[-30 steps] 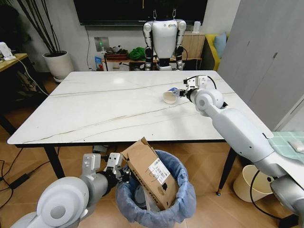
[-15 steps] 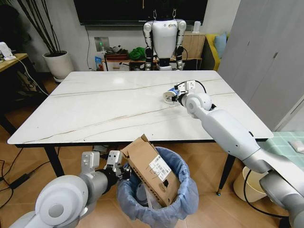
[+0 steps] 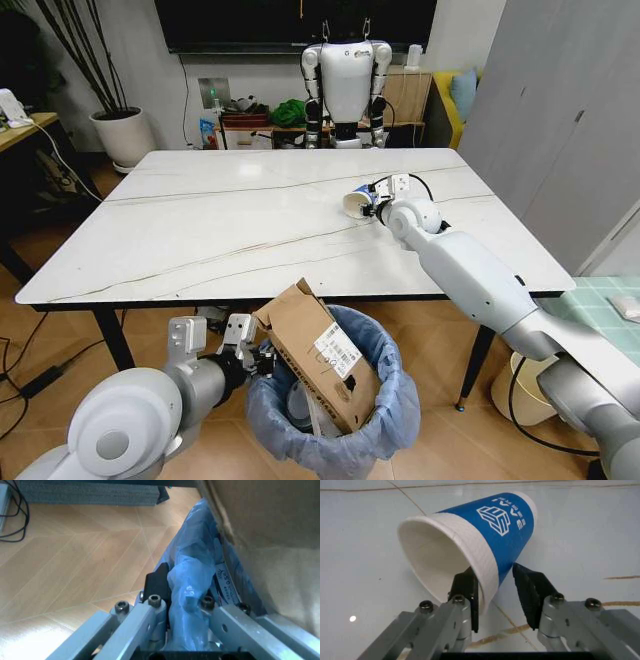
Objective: Pick up the trash bin and place the trash from the table into it.
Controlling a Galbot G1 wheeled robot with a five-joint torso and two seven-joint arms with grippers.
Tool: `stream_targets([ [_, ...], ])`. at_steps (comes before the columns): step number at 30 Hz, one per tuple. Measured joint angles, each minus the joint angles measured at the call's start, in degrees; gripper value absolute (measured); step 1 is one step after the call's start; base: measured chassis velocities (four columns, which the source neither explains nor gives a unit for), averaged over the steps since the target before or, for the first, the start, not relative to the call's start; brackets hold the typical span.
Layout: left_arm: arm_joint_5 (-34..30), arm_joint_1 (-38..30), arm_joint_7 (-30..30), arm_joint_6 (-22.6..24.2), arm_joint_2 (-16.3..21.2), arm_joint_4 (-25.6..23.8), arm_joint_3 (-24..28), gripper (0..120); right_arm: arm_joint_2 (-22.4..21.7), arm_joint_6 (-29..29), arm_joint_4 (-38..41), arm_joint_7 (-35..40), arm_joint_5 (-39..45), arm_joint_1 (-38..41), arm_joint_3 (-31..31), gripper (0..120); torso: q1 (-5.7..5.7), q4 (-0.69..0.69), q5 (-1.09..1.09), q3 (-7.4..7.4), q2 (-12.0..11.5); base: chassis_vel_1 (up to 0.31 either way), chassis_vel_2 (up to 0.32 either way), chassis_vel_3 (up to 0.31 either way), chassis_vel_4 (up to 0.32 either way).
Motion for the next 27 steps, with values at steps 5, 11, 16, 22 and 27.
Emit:
stream_targets([
  [5, 0.0, -0.2, 0.0, 0.0, -0.1, 0.0, 0.0, 3, -0.8, 0.3, 0.9, 0.3, 0.0, -0.2, 0.2, 3, 0.0, -0.01, 0.0, 0.0, 0.0, 0.0, 0.0, 0.0, 0.0],
  [11, 0.3, -0.2, 0.0, 0.0, -0.6, 0.2, 0.3, 3, -1.2, 0.6, 1.6, 0.6, 0.0, -0.3, 0.8, 0, 0.0, 0.0, 0.01, 0.0, 0.0, 0.0, 0.0, 0.0, 0.0],
  [16, 0.3, -0.2, 0.0, 0.0, -0.9, 0.4, 0.3, 3, -2.7, 0.6, 4.9, 1.4, 1.3, -0.9, 2.4, 0, 0.0, 0.02, 0.01, 0.0, 0.0, 0.0, 0.0, 0.0, 0.0],
  [22, 0.3, -0.3, -0.6, 0.0, -1.2, 0.6, 0.1, 3, -9.3, 0.4, 18.0, 0.2, 8.3, -3.7, 7.8, 0, 0.0, -0.02, 0.02, 0.0, 0.0, 0.0, 0.0, 0.0, 0.0],
  [27, 0.3, -0.4, -0.9, 0.0, -1.4, 0.8, 0.3, 3, -12.9, -0.1, 28.1, -0.5, 14.0, -6.8, 11.8, 0, 0.0, -0.01, 0.02, -0.01, 0.0, 0.0, 0.0, 0.0, 0.0],
])
